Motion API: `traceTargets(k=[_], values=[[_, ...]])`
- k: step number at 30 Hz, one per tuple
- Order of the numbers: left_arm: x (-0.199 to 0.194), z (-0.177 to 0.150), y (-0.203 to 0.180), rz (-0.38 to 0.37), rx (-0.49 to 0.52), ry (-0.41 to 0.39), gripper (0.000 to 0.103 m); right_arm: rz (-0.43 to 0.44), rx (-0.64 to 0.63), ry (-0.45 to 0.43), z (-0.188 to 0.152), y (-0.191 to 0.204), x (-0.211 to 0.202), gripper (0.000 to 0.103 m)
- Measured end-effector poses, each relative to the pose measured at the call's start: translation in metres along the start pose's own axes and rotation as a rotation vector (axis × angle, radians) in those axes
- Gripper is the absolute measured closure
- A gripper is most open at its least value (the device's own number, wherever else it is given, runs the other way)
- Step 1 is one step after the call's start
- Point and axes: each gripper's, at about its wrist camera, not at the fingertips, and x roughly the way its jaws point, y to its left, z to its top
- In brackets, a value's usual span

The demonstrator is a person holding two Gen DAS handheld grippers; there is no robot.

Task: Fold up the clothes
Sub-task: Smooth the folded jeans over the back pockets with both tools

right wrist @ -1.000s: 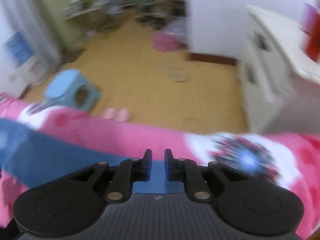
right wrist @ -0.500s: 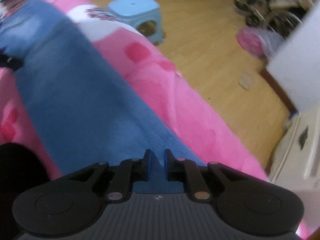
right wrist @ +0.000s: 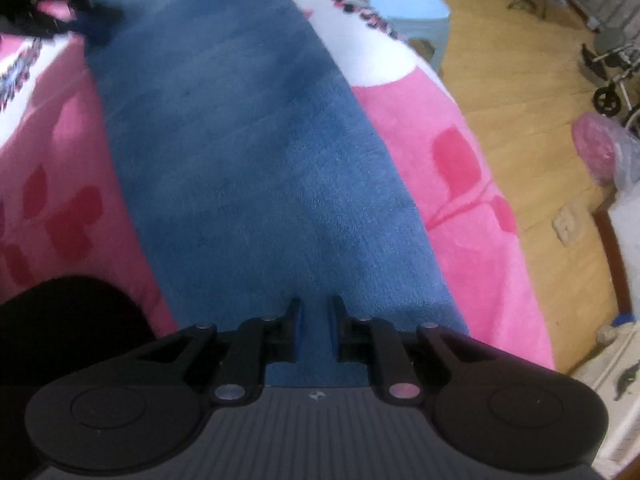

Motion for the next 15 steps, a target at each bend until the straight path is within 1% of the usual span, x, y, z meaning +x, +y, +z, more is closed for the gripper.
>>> traceTargets(k=[1, 2, 4, 5, 6, 7, 9, 10, 11, 12, 14, 15], values=[[-0.007, 0.003, 0.0, -0.016, 0.004, -0.03, 0.06, 0.0, -0.007, 0.022, 0.003, 0.0, 0.001, 0.088], [-0.01, 0.006, 0.003, -0.007, 0.004, -0.049, 0.06, 0.001, -0.003, 0.035, 0.006, -0.001, 0.003, 0.088], [-0.006, 0.011, 0.016, 0.08, -0.005, -0.055, 0.06, 0.0, 0.006, 0.056, 0.009, -0.001, 0.008, 0.088], [0.0, 0.011, 0.029, 0.138, -0.016, -0.038, 0.061, -0.003, 0.006, 0.061, 0.009, -0.001, 0.009, 0.088], [0.003, 0.01, 0.042, 0.152, -0.043, -0.026, 0.072, -0.005, 0.007, 0.066, 0.009, -0.001, 0.01, 0.088], [0.004, 0.01, 0.055, 0.121, -0.087, -0.022, 0.074, -0.007, 0.01, 0.067, 0.009, -0.001, 0.01, 0.088], [0.0, 0.012, 0.07, 0.059, -0.179, -0.011, 0.074, -0.011, 0.01, 0.072, 0.009, -0.001, 0.01, 0.088], [-0.003, 0.012, 0.074, 0.04, -0.211, -0.004, 0.073, -0.012, 0.009, 0.079, 0.009, -0.001, 0.01, 0.088], [-0.006, 0.014, 0.073, 0.038, -0.218, 0.001, 0.072, -0.013, 0.008, 0.09, 0.011, 0.0, 0.01, 0.088], [-0.01, 0.016, 0.068, 0.039, -0.21, -0.001, 0.068, -0.013, 0.013, 0.105, 0.017, 0.0, 0.009, 0.087], [-0.021, 0.021, 0.058, 0.023, -0.162, -0.031, 0.066, 0.001, 0.023, 0.09, 0.032, 0.003, 0.0, 0.087], [-0.024, 0.024, 0.054, 0.011, -0.136, -0.049, 0.064, 0.01, 0.029, 0.075, 0.04, 0.004, -0.005, 0.087]])
